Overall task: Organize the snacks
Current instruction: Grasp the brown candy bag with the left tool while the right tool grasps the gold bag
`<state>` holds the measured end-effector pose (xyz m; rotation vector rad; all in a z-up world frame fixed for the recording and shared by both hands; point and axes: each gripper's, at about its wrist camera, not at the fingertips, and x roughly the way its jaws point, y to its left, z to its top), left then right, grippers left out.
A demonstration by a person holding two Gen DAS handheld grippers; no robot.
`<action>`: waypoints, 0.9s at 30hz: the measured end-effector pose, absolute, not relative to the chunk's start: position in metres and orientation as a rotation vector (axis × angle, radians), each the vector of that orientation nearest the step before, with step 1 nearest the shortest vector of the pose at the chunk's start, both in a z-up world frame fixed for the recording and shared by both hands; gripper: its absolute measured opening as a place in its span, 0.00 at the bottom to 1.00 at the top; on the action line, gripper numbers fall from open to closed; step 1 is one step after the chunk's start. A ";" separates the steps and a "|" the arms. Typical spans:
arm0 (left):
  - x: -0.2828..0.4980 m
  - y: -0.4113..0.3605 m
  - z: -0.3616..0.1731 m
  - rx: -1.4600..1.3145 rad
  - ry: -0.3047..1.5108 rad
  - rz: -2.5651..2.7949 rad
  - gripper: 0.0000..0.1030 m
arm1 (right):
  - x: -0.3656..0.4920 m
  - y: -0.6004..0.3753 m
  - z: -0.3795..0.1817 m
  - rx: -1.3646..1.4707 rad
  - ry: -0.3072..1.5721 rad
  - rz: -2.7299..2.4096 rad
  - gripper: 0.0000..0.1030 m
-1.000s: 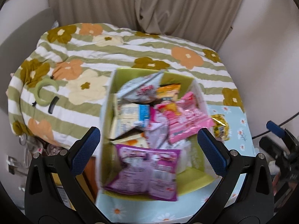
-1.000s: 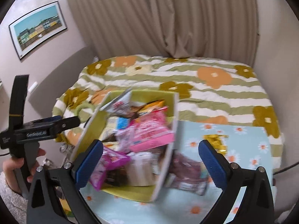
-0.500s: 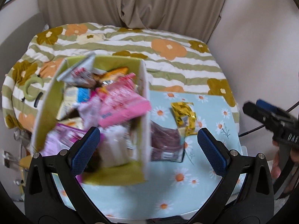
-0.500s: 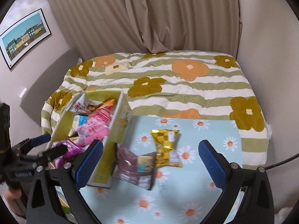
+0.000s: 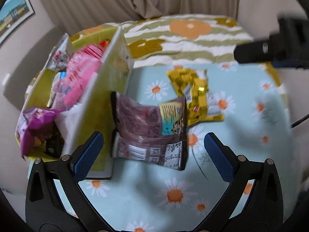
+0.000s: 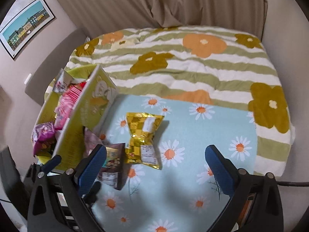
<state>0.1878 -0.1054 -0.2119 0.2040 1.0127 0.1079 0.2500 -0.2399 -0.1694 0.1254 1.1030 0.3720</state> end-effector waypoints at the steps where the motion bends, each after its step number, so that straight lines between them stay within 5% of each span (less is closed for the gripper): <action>1: 0.191 -0.109 -0.222 0.218 1.025 0.123 1.00 | 0.254 -0.240 -0.176 0.127 1.112 0.379 0.99; 19: 0.230 -0.108 -0.264 0.279 1.041 0.224 0.99 | 0.308 -0.220 -0.254 0.208 1.243 0.556 0.99; 27: 0.229 -0.091 -0.264 0.238 1.085 0.165 0.79 | 0.314 -0.194 -0.264 0.190 1.261 0.595 0.95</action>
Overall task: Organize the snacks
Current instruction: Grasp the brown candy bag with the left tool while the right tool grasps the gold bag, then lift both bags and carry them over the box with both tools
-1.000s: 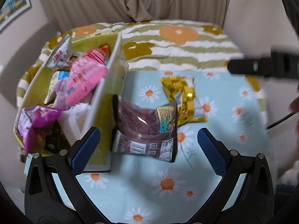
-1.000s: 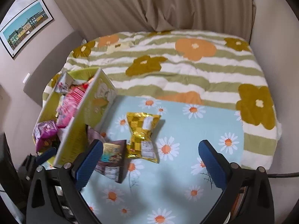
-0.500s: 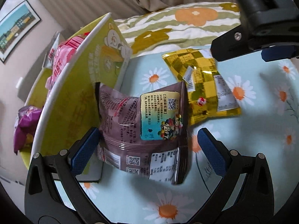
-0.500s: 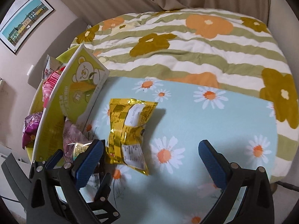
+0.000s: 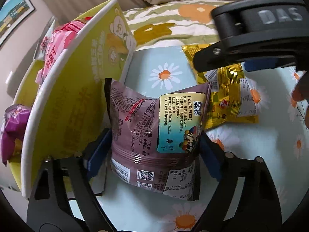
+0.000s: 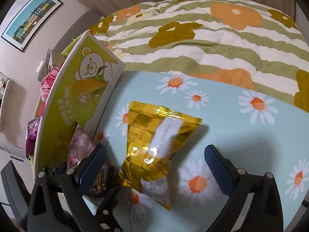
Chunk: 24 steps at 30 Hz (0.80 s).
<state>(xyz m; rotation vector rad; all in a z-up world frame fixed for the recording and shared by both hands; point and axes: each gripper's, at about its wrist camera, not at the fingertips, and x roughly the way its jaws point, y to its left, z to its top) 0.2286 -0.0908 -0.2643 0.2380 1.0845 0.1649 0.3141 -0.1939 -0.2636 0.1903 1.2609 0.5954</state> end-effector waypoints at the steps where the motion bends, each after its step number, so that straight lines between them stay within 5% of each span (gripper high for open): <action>1: 0.228 -0.089 -0.263 0.233 1.089 0.152 0.78 | 0.315 -0.191 -0.265 0.187 1.263 0.596 0.94; 6: 0.224 -0.082 -0.256 0.218 1.108 0.109 0.68 | 0.319 -0.185 -0.269 0.181 1.277 0.586 0.82; 16: 0.208 -0.078 -0.248 0.173 1.153 0.067 0.67 | 0.312 -0.178 -0.273 0.118 1.284 0.573 0.61; 20: 0.204 -0.076 -0.247 0.165 1.158 0.062 0.67 | 0.307 -0.177 -0.276 0.118 1.294 0.590 0.44; 24: 0.198 -0.075 -0.241 0.154 1.159 0.056 0.67 | 0.301 -0.174 -0.271 0.077 1.272 0.577 0.41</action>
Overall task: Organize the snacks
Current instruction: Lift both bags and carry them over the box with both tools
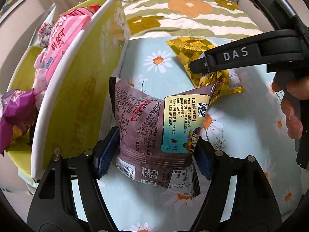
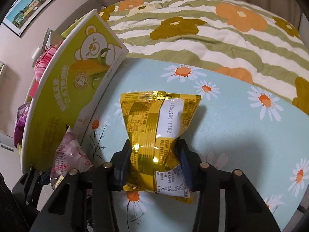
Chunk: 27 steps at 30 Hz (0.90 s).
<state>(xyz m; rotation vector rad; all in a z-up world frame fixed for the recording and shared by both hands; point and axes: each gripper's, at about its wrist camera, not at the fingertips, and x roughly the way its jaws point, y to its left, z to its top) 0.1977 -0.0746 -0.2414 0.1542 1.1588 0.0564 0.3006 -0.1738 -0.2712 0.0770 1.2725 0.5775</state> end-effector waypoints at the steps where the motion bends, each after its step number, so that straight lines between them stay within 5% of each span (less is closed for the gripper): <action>1: 0.196 -0.075 -0.239 0.154 1.155 0.056 0.67 | 0.299 -0.174 -0.269 0.079 1.267 0.576 0.41; 18: 0.187 -0.077 -0.126 0.134 0.945 -0.022 0.67 | 0.270 -0.199 -0.137 0.021 1.064 0.514 0.40; 27: 0.199 -0.013 -0.049 0.085 0.821 -0.042 0.67 | 0.256 -0.176 -0.061 0.038 0.930 0.484 0.40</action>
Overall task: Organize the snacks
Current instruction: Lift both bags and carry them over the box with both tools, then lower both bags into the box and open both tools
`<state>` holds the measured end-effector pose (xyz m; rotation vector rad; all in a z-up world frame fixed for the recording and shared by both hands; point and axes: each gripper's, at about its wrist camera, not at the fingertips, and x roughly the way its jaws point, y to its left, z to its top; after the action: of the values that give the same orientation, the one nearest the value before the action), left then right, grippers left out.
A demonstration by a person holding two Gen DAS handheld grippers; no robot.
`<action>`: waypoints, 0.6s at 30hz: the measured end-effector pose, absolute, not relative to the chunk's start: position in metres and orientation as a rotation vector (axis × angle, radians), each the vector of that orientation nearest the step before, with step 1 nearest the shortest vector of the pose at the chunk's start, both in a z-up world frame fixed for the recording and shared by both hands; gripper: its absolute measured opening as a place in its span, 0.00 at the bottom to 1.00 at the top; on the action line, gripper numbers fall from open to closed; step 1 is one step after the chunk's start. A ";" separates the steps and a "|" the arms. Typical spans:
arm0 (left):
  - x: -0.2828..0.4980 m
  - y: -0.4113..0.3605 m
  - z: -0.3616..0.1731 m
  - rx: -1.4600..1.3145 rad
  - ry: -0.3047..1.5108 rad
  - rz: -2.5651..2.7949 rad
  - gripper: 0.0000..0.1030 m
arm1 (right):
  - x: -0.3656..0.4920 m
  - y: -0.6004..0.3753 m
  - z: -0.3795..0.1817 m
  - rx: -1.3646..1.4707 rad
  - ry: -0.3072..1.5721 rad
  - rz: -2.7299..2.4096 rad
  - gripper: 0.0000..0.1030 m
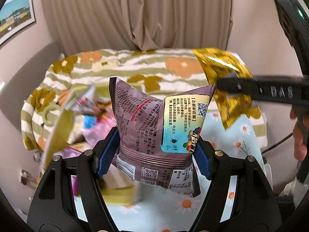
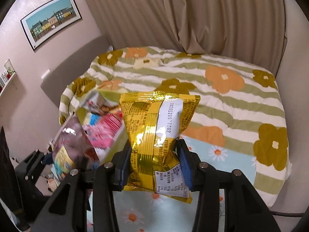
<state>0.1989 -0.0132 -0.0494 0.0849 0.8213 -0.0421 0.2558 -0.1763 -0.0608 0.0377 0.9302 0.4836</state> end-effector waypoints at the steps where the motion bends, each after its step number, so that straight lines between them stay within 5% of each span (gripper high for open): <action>1: 0.202 0.000 -0.042 0.088 0.811 -0.040 0.67 | 0.254 -0.170 -0.057 0.046 0.925 0.483 0.40; 15: 0.263 0.133 -0.047 0.107 0.895 -0.082 0.70 | 0.251 -0.055 -0.062 0.151 0.935 0.451 0.40; 16: 0.269 0.140 -0.052 0.104 0.908 -0.099 0.72 | 0.249 -0.050 -0.064 0.158 0.939 0.439 0.40; 18: 0.275 0.148 -0.059 0.091 0.925 -0.111 0.92 | 0.247 -0.043 -0.068 0.173 0.948 0.414 0.40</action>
<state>0.2748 0.1484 -0.0586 0.0912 0.9248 -0.1115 0.2472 -0.0428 -0.0685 0.1730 0.9484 0.4140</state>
